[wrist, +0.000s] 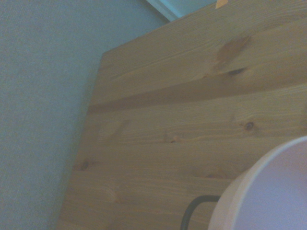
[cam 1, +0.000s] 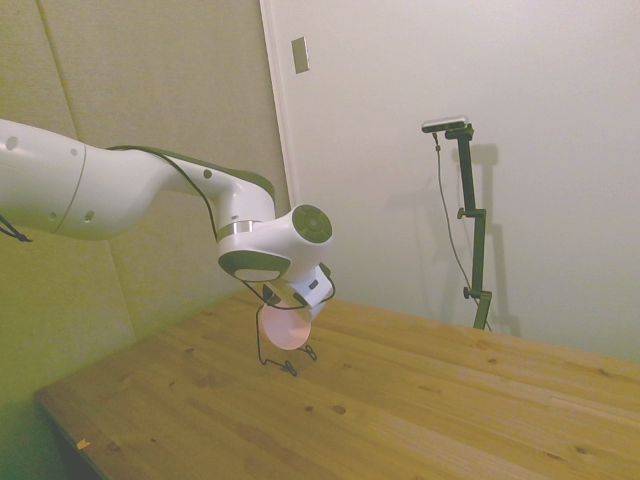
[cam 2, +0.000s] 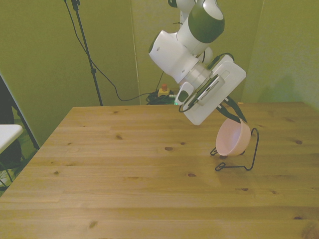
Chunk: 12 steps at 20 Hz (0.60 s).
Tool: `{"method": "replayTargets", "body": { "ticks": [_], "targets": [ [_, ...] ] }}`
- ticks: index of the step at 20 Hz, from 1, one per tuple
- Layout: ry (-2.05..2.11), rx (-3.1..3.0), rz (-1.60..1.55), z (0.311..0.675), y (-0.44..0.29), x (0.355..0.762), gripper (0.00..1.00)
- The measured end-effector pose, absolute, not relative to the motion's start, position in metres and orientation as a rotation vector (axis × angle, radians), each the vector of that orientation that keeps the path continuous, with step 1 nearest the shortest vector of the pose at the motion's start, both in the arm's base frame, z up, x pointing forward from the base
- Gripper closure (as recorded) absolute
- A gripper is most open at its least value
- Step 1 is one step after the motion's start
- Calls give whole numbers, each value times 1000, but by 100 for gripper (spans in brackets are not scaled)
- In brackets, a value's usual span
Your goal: Load the bowl
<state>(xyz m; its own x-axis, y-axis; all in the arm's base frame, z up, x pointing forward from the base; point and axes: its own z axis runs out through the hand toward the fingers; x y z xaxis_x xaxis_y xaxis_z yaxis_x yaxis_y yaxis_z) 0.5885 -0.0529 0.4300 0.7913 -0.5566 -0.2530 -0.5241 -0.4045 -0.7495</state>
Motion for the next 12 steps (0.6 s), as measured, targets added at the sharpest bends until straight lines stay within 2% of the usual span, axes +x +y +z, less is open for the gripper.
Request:
{"method": "replayTargets", "body": {
  "ticks": [12],
  "targets": [
    [730,-2004,-46,401,-58,584,100]
  ]
}}
